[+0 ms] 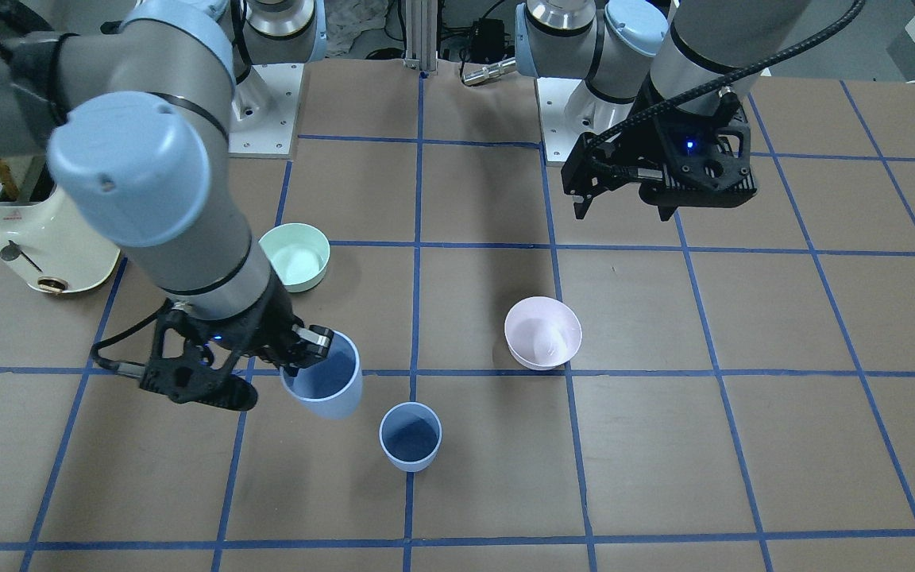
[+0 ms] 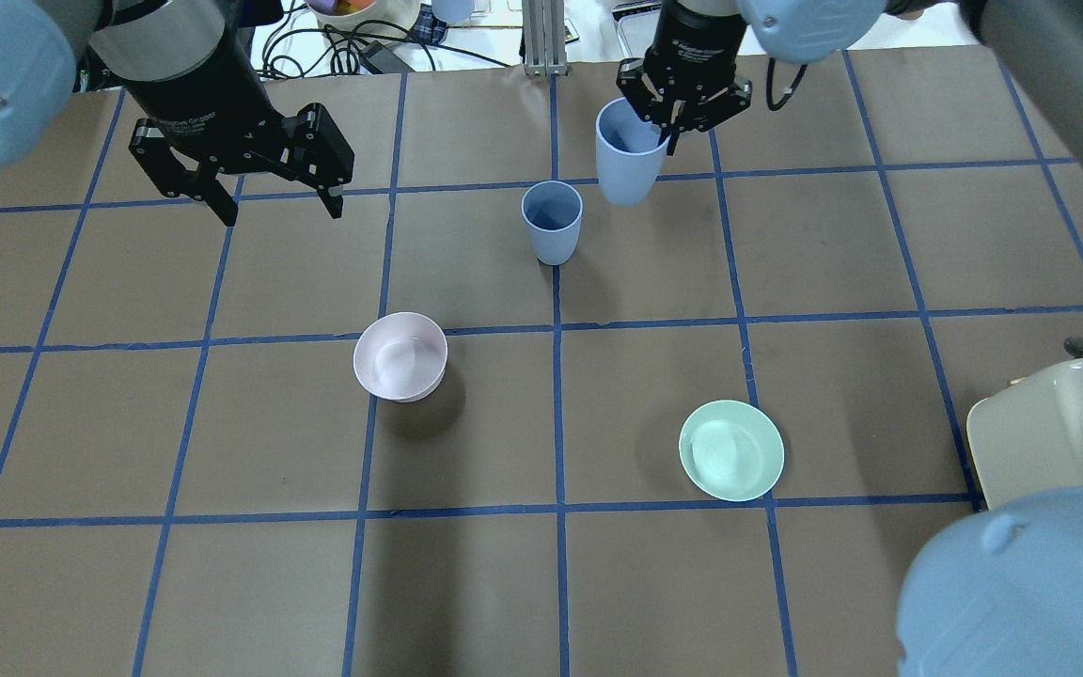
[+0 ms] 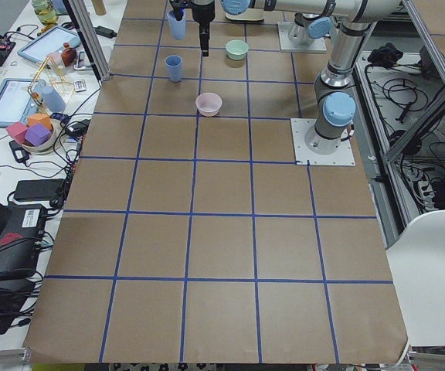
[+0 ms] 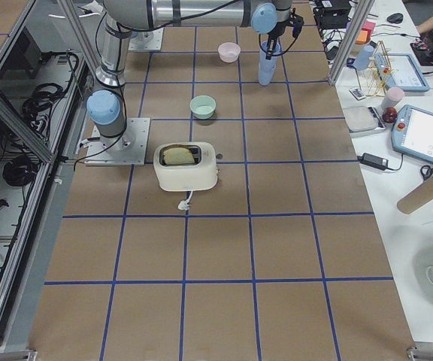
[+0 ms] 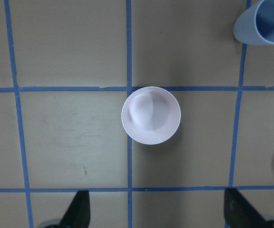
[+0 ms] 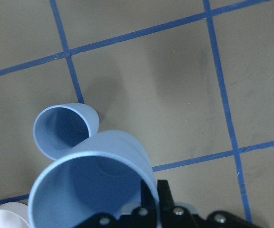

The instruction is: Stack blue cups with both arms

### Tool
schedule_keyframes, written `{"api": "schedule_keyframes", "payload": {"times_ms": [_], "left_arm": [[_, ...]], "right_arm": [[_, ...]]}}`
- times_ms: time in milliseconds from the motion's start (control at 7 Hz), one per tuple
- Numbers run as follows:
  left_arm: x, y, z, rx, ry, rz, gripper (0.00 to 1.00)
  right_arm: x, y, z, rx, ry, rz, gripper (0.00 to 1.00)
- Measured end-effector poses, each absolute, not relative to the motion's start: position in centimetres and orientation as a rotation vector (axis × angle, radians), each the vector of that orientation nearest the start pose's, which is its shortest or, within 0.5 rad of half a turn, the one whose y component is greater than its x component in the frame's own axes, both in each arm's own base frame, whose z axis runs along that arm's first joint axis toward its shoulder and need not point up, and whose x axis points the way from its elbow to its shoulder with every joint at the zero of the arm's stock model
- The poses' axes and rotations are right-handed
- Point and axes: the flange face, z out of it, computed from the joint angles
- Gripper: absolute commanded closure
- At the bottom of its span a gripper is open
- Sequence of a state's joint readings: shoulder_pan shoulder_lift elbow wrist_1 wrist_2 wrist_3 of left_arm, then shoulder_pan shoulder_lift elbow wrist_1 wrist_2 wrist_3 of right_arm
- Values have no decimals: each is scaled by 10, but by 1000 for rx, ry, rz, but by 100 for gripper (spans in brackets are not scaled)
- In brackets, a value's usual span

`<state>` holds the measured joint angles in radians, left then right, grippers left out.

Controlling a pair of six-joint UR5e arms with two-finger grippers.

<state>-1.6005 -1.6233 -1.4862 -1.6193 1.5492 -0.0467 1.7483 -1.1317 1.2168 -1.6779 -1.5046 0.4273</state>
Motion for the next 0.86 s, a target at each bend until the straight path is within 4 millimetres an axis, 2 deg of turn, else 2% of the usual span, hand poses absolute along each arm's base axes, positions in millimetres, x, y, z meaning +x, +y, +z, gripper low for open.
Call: {"api": "schedule_keyframes", "payload": {"times_ms": [143, 429, 857], "left_arm": [[-148, -506, 498, -32, 3163, 8, 0], [-146, -504, 498, -37, 3163, -3, 0], [-145, -503, 499, -33, 3163, -8, 0]], "right_arm": [[285, -640, 408, 410, 3052, -18, 89], [318, -651, 393, 445, 3057, -30, 88], [326, -661, 374, 443, 3094, -41, 87]]}}
